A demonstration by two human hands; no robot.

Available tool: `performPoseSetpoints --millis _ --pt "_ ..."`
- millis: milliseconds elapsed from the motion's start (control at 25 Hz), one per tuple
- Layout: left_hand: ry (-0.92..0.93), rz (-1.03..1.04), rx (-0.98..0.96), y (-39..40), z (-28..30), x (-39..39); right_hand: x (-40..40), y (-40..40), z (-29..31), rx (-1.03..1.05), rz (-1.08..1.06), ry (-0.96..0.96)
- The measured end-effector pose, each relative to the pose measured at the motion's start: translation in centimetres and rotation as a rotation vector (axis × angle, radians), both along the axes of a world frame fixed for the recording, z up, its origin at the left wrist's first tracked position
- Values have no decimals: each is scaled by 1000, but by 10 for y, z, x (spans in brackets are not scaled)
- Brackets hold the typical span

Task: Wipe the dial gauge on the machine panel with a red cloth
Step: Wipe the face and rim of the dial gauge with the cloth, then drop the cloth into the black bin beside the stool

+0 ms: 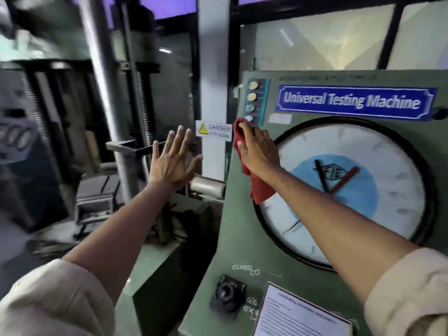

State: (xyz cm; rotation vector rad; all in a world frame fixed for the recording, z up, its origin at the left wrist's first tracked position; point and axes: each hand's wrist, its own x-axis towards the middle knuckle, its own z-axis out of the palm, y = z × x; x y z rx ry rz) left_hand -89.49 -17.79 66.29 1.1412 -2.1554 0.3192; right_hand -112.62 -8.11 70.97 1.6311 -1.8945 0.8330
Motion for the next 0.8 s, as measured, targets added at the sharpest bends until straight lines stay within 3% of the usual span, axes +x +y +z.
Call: performPoseSetpoints --millis 240,440,800 --pt "-50 294 43 -17 -41 192 182 -88 -51 94 306 -37" --pt "-34 425 115 -39 -88 331 332 -152 -89 145 453 -23" --pt "-39 610 235 -32 -173 503 529 -200 -159 279 641 -63"
